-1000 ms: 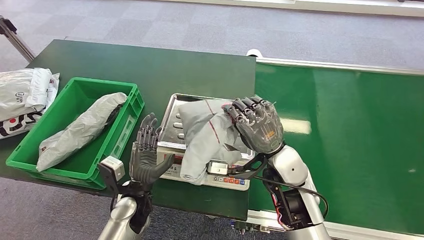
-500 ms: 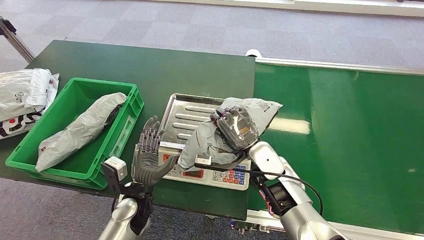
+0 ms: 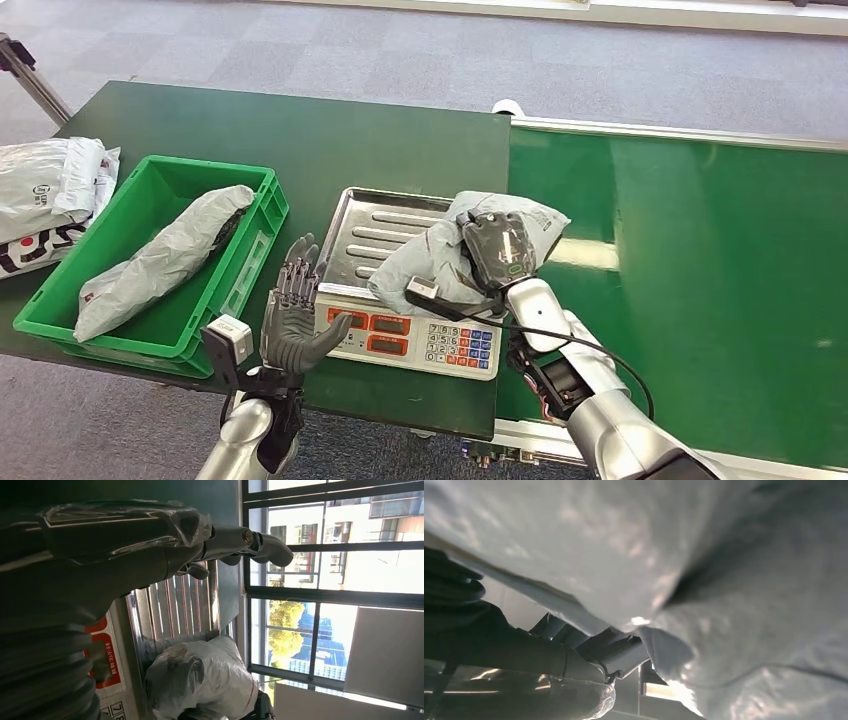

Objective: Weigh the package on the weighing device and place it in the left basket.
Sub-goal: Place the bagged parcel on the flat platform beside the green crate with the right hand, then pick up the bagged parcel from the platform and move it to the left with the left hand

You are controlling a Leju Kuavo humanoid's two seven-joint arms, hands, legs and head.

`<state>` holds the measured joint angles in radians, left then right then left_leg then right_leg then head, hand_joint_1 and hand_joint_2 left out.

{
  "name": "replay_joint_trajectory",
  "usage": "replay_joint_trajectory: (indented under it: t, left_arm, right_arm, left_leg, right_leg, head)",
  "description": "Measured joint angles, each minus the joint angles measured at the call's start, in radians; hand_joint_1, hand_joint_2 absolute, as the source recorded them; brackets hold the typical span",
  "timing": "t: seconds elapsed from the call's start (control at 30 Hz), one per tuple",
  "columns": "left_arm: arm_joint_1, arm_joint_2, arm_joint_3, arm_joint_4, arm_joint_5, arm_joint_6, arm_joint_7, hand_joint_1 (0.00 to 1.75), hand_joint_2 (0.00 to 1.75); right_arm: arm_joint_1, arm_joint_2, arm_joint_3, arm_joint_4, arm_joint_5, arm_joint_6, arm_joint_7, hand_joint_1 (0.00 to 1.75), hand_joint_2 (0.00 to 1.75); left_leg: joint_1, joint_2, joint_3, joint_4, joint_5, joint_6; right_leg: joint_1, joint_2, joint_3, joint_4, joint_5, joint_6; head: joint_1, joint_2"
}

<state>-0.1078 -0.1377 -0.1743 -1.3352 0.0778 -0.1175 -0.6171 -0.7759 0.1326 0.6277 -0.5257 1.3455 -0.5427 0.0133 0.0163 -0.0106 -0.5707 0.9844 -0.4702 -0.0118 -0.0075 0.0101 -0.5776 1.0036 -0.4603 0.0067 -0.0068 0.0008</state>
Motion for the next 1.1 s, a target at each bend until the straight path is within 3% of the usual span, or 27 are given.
replay_joint_trajectory:
  t: [0.07,0.1,0.2,0.23,0.33,0.4,0.57,0.67,0.8,1.0,1.1]
  left_arm:
    - [0.0,0.0,0.0,0.0,0.0,0.0,0.0,0.0,1.75]
    - [0.0,0.0,0.0,0.0,0.0,0.0,0.0,0.0,1.75]
    - [0.0,0.0,0.0,0.0,0.0,0.0,0.0,0.0,1.75]
    - [0.0,0.0,0.0,0.0,0.0,0.0,0.0,0.0,1.75]
    - [-0.001,-0.002,0.0,0.0,0.0,0.0,0.001,0.0,1.75]
    - [-0.001,-0.003,-0.001,0.0,0.0,0.001,0.001,0.0,1.75]
    - [-0.002,-0.002,-0.002,0.004,0.0,0.004,0.001,0.0,1.75]
    - [-0.002,-0.002,-0.003,0.005,0.0,0.006,0.002,0.0,1.75]
    - [-0.001,-0.002,-0.004,0.003,0.0,0.011,0.005,0.0,1.75]
    - [0.018,-0.006,-0.004,-0.022,-0.003,0.025,0.023,0.0,1.75]
    - [0.045,-0.016,-0.004,-0.061,-0.017,0.035,0.047,0.0,1.75]
  right_arm:
    - [0.0,-0.003,-0.002,0.005,-0.009,-0.03,0.019,1.59,1.75]
    - [0.0,-0.004,-0.007,0.006,-0.027,-0.045,0.016,1.32,1.75]
    - [0.0,-0.008,-0.029,0.007,-0.085,-0.062,-0.02,0.14,1.75]
    - [0.0,-0.009,-0.035,0.007,-0.099,-0.062,-0.032,0.0,1.75]
    - [0.004,-0.009,-0.064,0.002,-0.182,-0.058,-0.099,0.0,1.75]
    - [0.011,-0.008,-0.096,-0.009,-0.313,-0.006,-0.183,0.0,1.75]
    - [0.037,-0.005,-0.239,-0.048,-0.836,0.424,-0.416,0.0,1.75]
    - [0.055,-0.01,-0.316,-0.072,-1.022,0.565,-0.482,0.0,1.75]
    - [0.069,-0.018,-0.371,-0.113,-1.137,0.612,-0.507,0.0,1.75]
    - [0.095,-0.037,-0.39,-0.223,-1.237,0.587,-0.534,0.0,1.75]
    - [0.111,-0.058,-0.39,-0.339,-1.266,0.562,-0.513,0.0,0.44]
  left_leg:
    - [0.0,0.0,0.0,0.0,0.0,0.0]
    - [0.0,0.0,0.0,0.0,0.0,0.0]
    - [0.0,0.0,0.0,0.0,0.0,0.0]
    - [0.0,0.0,0.0,0.0,0.0,0.0]
    - [0.0,0.0,0.0,0.0,0.0,0.0]
    - [0.0,0.0,0.0,0.0,0.0,0.0]
    - [0.0,0.0,0.0,0.0,0.0,0.0]
    - [0.0,0.0,0.0,0.0,0.0,0.0]
    - [0.0,0.001,0.0,0.0,0.0,0.0]
    - [0.0,0.0,-0.001,0.0,0.0,0.0]
    - [0.0,0.001,-0.001,0.0,0.0,0.0]
  right_leg:
    - [0.0,0.0,0.0,0.0,0.0,0.0]
    - [0.0,0.0,0.0,0.0,0.0,0.0]
    - [0.0,0.0,0.0,0.0,0.0,0.0]
    - [0.0,0.0,0.0,0.0,0.0,0.0]
    - [0.0,0.0,0.0,0.0,0.0,0.0]
    - [0.0,0.0,0.0,0.0,0.0,0.0]
    - [0.0,0.0,0.0,0.0,0.0,0.0]
    - [0.0,0.0,0.0,0.0,0.0,0.0]
    - [0.0,0.0,0.0,0.0,0.0,0.0]
    - [0.0,0.0,-0.001,0.0,0.0,0.0]
    - [0.0,0.0,-0.001,0.0,0.0,0.0]
  head:
    - [0.0,0.0]
    - [0.0,0.0]
    - [0.0,0.0]
    - [0.0,0.0]
    - [0.0,0.0]
    - [0.0,0.0]
    - [0.0,0.0]
    - [0.0,0.0]
    - [0.0,0.0]
    - [0.0,0.0]
    - [0.0,0.0]
